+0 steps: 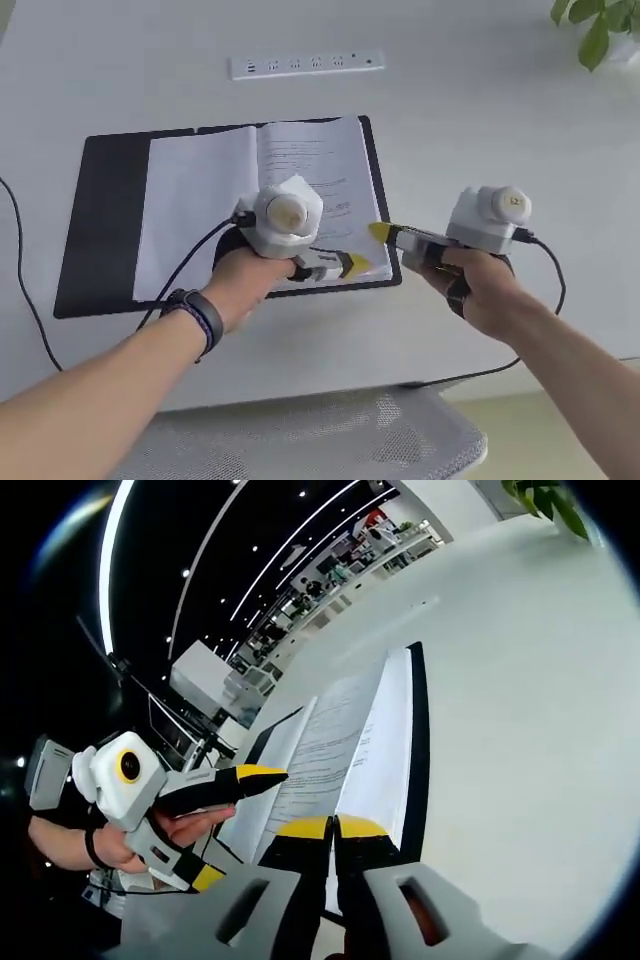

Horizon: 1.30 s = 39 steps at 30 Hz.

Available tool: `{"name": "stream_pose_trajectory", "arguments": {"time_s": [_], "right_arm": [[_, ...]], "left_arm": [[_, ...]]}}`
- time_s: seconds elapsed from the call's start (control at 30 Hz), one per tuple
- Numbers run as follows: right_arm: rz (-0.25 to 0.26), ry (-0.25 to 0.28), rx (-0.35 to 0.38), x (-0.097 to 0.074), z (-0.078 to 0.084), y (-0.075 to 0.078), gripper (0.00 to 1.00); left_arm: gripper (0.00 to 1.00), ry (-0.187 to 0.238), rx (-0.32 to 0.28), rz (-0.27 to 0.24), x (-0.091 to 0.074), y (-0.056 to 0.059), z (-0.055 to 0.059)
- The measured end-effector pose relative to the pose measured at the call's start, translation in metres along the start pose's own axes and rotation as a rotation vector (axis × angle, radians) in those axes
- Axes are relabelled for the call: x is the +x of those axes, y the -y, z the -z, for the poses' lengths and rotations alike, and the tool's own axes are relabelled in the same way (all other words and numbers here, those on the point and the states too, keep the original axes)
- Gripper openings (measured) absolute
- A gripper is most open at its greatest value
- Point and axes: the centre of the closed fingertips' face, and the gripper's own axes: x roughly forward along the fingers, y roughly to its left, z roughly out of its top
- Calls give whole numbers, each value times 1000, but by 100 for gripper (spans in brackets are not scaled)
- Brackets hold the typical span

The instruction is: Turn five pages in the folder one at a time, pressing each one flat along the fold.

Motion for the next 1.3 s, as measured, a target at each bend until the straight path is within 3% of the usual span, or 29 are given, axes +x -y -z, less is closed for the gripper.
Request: {"name": "stream_pose_trajectory", "arguments": {"time_s": [0.27,0.43,0.67,0.87,1.1,1.3], "right_arm": [[-17,17,-7,-2,-9,-12,0],[-41,22,-31,1,-18,-27,0],[-107,41,-74,12,-35,-62,0],[-138,29,-108,23,-37,-80,0],[-174,24,-135,33,-42,-101,0],[-207,9,-163,45,-38,-134,0]], "left_arm": [[71,39,-53,-54,-27,-15,0],[71,43,-74,-93,-46,-28,12],[72,62,-117,-158,-82,-50,31],[72,63,-136,-201,-104,-68,44],[72,70,-149,-232,-124,-80,54],[72,73,-152,-248,-138,-85,62]]}}
